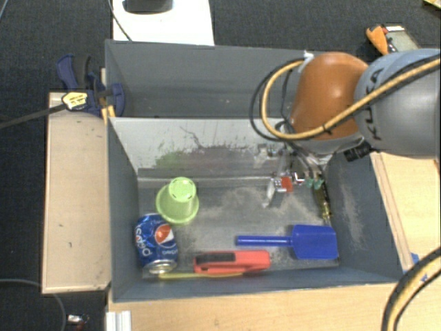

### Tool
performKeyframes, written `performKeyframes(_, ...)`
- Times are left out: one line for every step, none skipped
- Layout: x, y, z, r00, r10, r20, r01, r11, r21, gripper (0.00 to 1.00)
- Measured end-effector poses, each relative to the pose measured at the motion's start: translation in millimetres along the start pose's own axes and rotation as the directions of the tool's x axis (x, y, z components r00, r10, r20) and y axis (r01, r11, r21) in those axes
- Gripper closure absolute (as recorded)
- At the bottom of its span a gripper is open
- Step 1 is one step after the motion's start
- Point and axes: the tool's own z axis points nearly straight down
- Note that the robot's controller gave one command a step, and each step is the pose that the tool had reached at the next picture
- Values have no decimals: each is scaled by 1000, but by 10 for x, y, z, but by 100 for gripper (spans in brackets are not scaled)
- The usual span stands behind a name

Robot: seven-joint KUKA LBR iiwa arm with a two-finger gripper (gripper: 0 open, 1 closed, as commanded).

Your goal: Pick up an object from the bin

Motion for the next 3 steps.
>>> performKeyframes(-18,-1,-45,1000,0,8,0,1000,0,0)
performKeyframes(794,-783,700,999,-33,10,33,999,1,0)
performKeyframes(925,-729,529,1000,-3,20,3,1000,-2,0)
